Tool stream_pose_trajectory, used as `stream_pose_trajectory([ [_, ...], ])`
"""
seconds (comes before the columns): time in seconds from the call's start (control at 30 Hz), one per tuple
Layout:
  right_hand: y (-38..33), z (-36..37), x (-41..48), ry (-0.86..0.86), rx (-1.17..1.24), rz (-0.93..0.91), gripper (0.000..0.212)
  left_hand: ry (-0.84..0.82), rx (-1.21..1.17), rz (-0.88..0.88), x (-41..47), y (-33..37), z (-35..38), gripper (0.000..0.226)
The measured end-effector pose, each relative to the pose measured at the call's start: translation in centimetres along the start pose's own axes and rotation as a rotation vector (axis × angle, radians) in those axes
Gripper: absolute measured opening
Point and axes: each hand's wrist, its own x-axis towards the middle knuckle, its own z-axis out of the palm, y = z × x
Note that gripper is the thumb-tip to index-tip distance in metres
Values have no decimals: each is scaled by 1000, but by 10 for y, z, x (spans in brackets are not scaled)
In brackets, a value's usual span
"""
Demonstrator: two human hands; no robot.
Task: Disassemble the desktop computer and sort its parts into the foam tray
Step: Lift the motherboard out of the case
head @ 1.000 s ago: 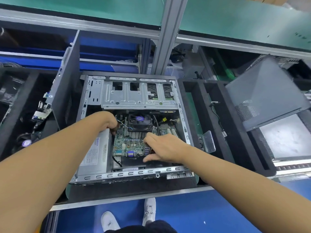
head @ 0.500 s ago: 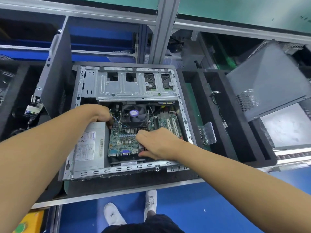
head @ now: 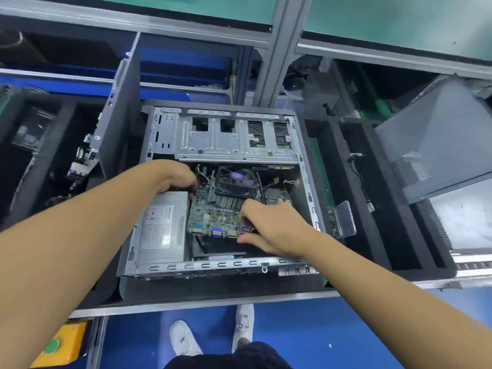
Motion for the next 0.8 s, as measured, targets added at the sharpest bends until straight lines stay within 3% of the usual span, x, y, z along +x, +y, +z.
stream_pose_trajectory([
  [0.13, -3, 1, -3, -5, 19, 21, 40, 9, 62, 17, -5, 5, 0, 10],
  [0.43, -3, -4, -13, 8, 57, 48, 38, -56, -26, 0, -13, 1, -2, 21],
  [0.57, -14, -3, -10, 13, 43, 75, 36, 27, -55, 40, -14, 5, 1, 13],
  [0.7, -14, -1, -13, 11, 74, 104, 35, 25, -47, 23, -14, 5, 8, 42],
  [0.8, -9, -5, -21, 23, 131, 98, 31, 6, -51, 65, -18, 5, 8, 15],
])
